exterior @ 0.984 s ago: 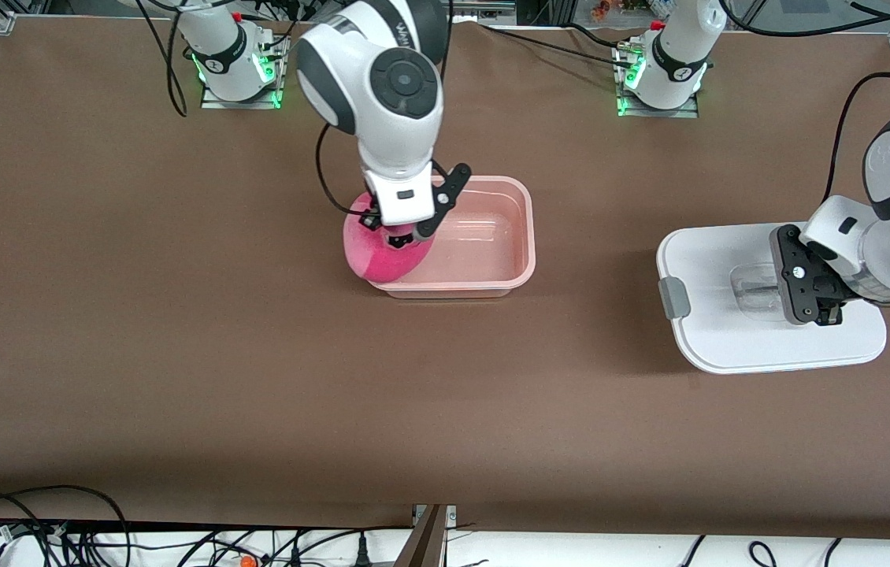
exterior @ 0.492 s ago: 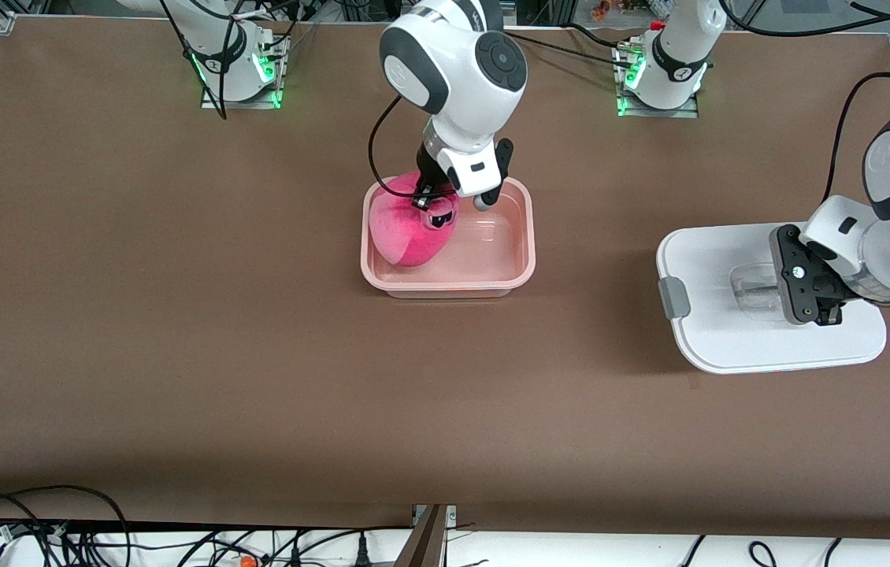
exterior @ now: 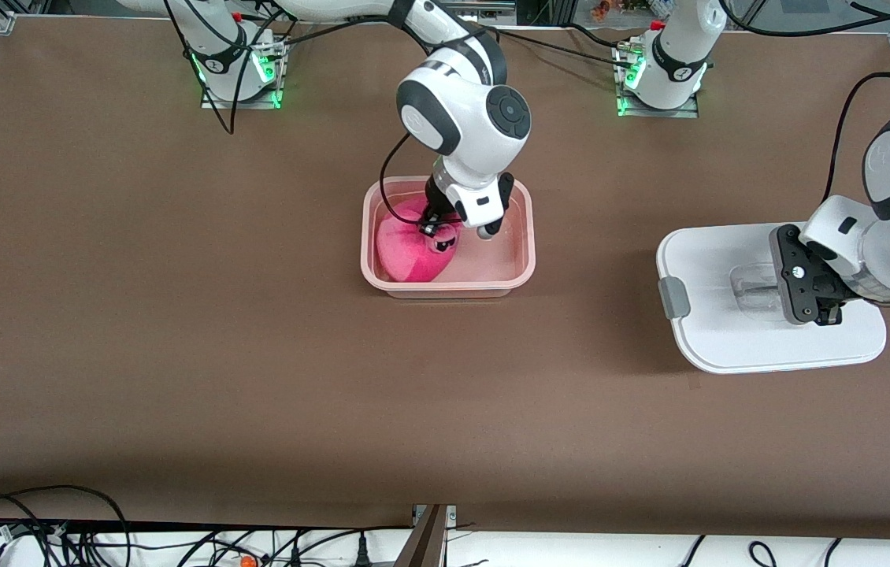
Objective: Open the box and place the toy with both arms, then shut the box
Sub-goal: 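Carry the plush toy into the pink tub with the right gripper, then open the right gripper and withdraw it from the tub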
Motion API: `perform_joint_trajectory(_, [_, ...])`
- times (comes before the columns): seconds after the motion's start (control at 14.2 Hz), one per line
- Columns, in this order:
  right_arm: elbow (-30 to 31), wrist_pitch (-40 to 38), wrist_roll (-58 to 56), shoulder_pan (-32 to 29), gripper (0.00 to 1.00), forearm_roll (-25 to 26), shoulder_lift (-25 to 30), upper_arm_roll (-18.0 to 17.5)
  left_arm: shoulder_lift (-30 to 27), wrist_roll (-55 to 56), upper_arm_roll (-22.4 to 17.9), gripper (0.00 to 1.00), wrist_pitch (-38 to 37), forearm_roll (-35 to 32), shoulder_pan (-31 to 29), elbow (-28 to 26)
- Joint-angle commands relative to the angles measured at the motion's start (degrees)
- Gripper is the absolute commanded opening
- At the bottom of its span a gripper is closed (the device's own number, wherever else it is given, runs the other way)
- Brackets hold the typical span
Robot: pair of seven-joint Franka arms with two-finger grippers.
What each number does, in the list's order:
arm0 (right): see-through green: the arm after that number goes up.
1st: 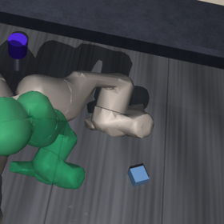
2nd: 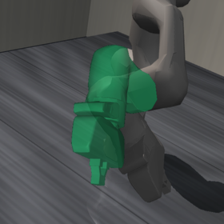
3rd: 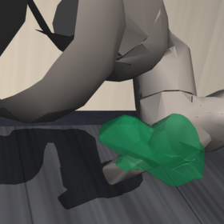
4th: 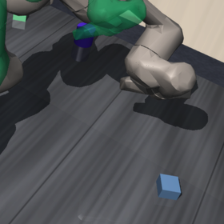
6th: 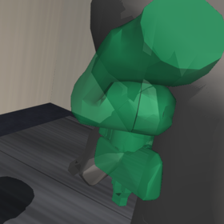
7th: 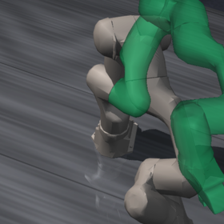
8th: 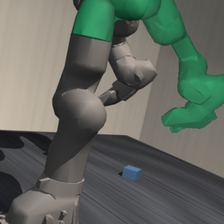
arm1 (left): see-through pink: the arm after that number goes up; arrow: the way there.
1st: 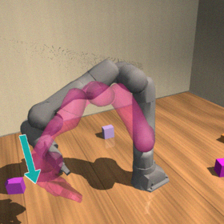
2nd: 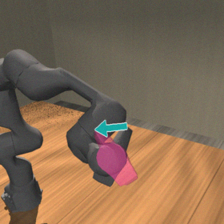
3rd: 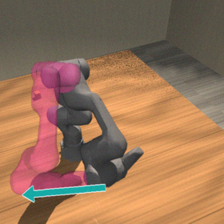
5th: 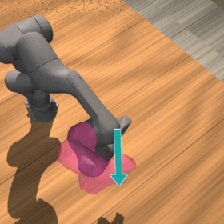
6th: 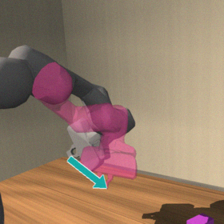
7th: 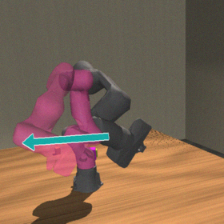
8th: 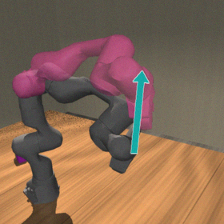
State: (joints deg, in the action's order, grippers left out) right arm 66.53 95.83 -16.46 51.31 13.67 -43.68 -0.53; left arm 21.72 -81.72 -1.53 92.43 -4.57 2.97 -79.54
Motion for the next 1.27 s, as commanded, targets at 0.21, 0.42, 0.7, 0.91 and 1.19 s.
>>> perform_joint_trajectory(0.21, [-2.37,12.6,15.64,4.23,1.0,0.74,-5.09,0.09,-0.19,-0.89,-0.23,0.0,-0.93,0.0,0.28,0.88])
perform_joint_trajectory(0.42, [-2.46,19.46,28.63,5.9,1.0,0.3,-5.1,0.09,-0.19,-0.98,-0.23,0.0,-0.93,0.0,0.28,0.79])
perform_joint_trajectory(0.7, [-2.37,20.53,33.78,4.77,1.0,-4.5,-2.21,0.53,-0.19,-1.07,-0.23,0.0,-0.93,0.0,0.28,0.88])
perform_joint_trajectory(0.91, [-1.93,19.04,34.39,1.43,1.0,-7.17,2.62,5.09,-0.19,-0.98,-0.23,0.0,-0.93,0.0,0.81,0.79])
perform_joint_trajectory(1.19, [-1.41,11.86,34.74,-4.8,1.0,-11.2,8.6,9.66,-0.28,-0.28,-0.23,0.0,-0.93,0.0,2.13,0.88])
